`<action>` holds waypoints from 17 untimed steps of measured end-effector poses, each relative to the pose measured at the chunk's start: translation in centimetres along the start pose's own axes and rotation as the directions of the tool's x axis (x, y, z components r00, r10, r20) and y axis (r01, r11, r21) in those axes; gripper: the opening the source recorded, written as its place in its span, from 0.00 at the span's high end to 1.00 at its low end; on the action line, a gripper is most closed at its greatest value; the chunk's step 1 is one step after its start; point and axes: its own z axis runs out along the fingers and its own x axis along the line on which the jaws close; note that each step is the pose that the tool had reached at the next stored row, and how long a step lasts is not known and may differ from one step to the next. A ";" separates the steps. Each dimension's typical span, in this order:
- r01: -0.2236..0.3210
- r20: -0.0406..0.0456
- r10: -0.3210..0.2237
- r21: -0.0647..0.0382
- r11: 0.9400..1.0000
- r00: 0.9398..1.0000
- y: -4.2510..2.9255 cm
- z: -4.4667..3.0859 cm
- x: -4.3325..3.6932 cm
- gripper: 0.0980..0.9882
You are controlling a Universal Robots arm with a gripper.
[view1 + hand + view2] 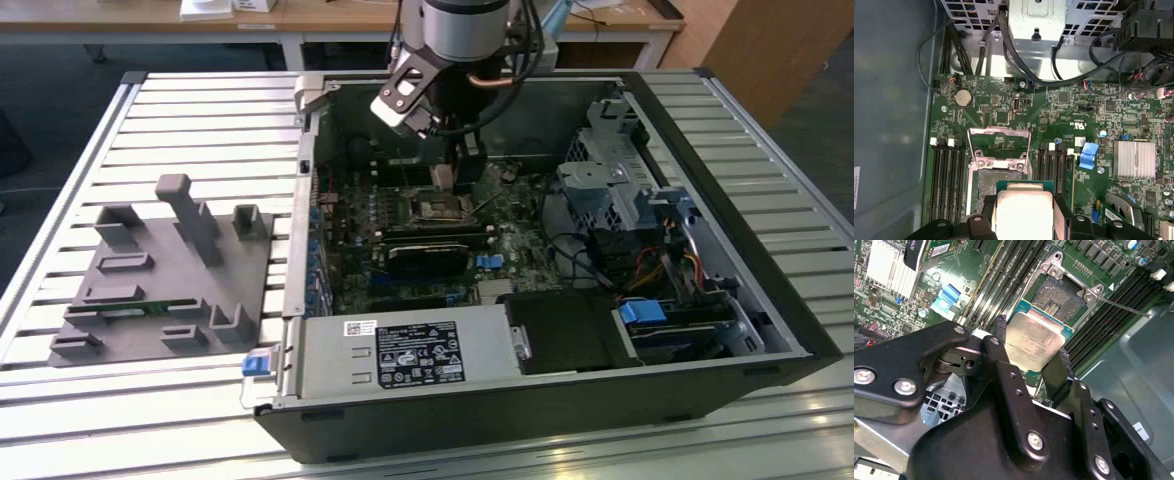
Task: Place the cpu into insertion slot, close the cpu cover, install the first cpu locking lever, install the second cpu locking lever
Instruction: 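Place the cpu into insertion slot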
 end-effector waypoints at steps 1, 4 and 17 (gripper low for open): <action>0.000 0.000 0.000 0.000 1.000 1.000 0.00 0.03 0.00 0.51; 0.000 0.000 0.000 0.001 1.000 1.000 -0.01 0.12 0.00 0.51; 0.000 0.000 0.000 0.004 1.000 1.000 -0.04 0.52 -0.01 0.51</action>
